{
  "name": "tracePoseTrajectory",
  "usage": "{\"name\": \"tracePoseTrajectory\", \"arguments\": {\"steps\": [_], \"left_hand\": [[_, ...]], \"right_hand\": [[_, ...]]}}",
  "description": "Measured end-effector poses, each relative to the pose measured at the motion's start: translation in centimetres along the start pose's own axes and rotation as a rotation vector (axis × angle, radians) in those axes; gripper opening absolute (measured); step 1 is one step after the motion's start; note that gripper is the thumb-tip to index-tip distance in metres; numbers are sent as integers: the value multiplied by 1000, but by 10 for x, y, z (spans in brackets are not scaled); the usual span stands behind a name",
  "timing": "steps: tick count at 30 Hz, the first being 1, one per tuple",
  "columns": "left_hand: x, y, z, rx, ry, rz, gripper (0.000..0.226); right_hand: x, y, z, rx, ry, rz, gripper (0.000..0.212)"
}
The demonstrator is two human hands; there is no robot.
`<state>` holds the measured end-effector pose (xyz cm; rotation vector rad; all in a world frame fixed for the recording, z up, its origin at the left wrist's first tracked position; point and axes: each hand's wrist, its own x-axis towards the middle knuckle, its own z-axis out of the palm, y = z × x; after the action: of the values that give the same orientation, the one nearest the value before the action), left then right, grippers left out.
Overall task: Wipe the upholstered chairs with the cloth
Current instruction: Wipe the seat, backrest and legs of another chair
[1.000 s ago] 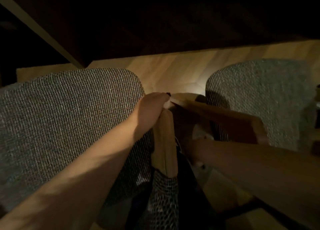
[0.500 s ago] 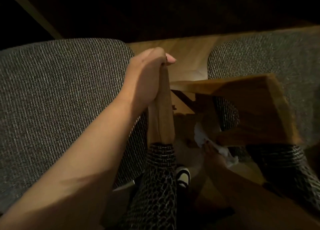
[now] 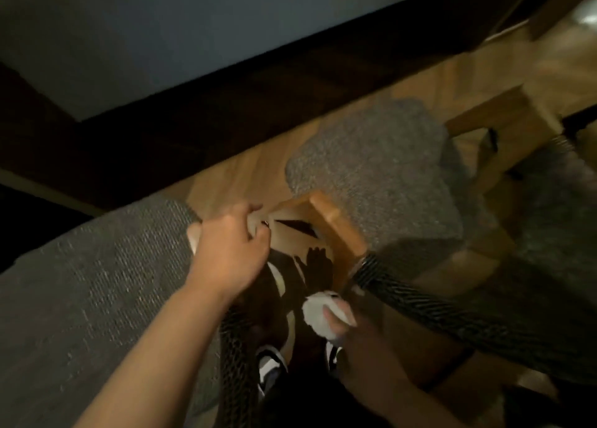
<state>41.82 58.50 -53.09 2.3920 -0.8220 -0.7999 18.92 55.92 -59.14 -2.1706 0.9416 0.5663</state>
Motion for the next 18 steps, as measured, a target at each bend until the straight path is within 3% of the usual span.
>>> {"name": "tracePoseTrajectory", "arguments": {"steps": [1,4,8,9,12,18], "left_hand": [[-7,16,-4,2,-22,29,39],[-23,69,-14,-73,-76,101,38],[-39,144,-27,-246,-130,175,34],[-42,163,-27,-275,-132,194,33],[-48,219,-24,-336,-112,209,30],[-41,314,15,-365,-91,168,33]], "right_hand": [[-11,8,-10,6,149,-23,67],[-55,-4,-76,125,382,-79,64],[-102,5,-169,28,598,-138,57],[-112,11,-189,23,640,-99,64],[-136,27,-243,228,611,-31,64],[-141,106,-320,300,592,-81,58]]}}
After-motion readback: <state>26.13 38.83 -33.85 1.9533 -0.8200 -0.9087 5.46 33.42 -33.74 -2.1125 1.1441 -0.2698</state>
